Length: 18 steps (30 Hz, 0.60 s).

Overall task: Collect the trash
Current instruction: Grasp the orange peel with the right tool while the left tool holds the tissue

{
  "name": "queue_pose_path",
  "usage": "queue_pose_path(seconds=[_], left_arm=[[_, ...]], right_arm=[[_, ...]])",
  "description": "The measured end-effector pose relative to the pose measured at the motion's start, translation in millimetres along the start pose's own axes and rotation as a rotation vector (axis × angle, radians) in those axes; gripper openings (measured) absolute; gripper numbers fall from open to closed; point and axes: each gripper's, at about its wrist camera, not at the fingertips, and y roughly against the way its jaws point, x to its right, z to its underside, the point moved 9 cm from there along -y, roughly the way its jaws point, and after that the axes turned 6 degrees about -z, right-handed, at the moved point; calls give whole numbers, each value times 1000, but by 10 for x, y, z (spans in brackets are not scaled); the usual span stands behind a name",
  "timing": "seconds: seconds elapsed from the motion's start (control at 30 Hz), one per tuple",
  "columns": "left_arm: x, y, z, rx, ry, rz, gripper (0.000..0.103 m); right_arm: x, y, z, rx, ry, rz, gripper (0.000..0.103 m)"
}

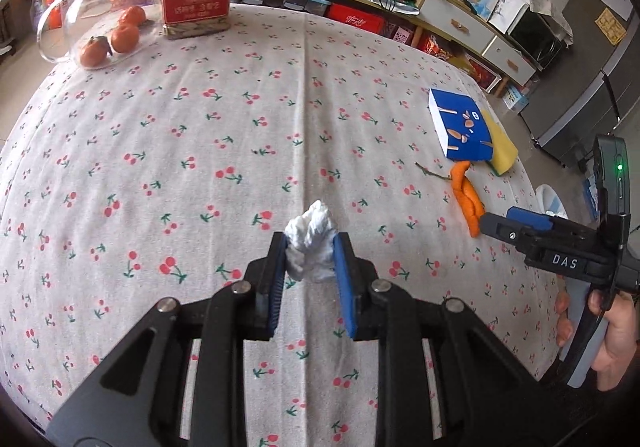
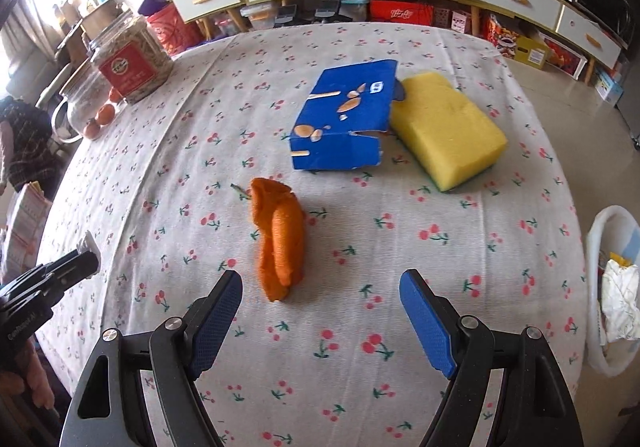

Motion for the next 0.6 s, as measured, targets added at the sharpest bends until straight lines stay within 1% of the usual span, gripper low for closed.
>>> queue_pose_path(seconds=[0.23, 0.33, 0.6], left_arm=[[-63, 19, 8, -4, 20, 13, 26], [-89, 17, 12, -7, 22, 17, 26], [-155, 6, 13, -13, 31, 16, 26]], right_arm=[[-213, -256, -12, -32, 30, -10, 83], [-260, -316, -50, -19, 64, 27, 83], [-317, -394, -127, 9, 127, 91, 82]])
